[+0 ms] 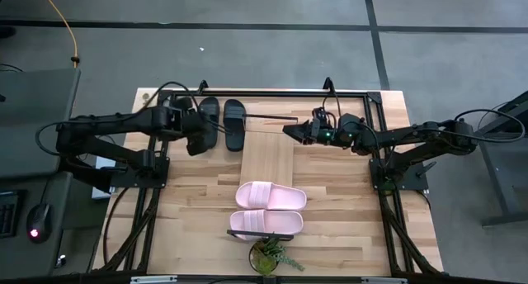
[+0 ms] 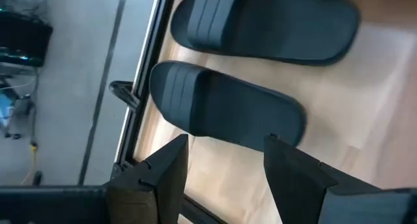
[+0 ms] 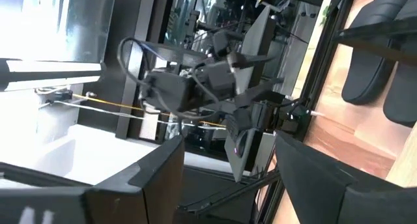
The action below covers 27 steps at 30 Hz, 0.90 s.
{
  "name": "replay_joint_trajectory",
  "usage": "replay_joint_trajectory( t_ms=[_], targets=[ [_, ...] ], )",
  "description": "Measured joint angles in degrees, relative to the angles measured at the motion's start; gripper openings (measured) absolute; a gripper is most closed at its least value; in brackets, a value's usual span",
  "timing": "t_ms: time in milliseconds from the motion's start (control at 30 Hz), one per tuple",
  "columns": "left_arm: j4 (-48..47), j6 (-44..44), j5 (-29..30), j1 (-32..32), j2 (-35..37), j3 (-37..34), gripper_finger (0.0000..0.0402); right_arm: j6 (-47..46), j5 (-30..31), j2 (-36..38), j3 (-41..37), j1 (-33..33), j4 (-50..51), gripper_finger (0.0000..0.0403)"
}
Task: Pick and place slides into the shelf
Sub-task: Put the left black slides on the shelf
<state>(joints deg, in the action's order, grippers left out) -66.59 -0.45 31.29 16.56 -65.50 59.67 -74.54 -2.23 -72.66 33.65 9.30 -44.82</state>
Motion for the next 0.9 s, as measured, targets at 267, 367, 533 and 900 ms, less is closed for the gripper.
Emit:
replay_joint_trajectory(
  t_ms=[267, 367, 533, 900],
  targets=[
    [10.17, 0.61, 0.67, -0.02, 0.05, -7.34, 0.0182, 0.0, -0.21, 0.0, 0.0, 0.0, 0.48, 0.0231],
    [12.71, 0.63, 2.76, 0.0, 0.05, -9.58, 0.0182, 0.02, -0.47, -0.02, -0.02, -0.02, 0.48, 0.0231],
    [15.35, -3.17, 1.36, 0.77, 0.05, -11.11, 0.0182, 0.0, -1.25, -0.02, -0.02, -0.04, 0.5, 0.0231],
    [19.49, -41.9, -4.92, 11.0, 3.23, -11.11, 0.0182, -0.42, -1.22, -0.02, -0.02, -1.21, 0.87, 0.0231]
  ],
)
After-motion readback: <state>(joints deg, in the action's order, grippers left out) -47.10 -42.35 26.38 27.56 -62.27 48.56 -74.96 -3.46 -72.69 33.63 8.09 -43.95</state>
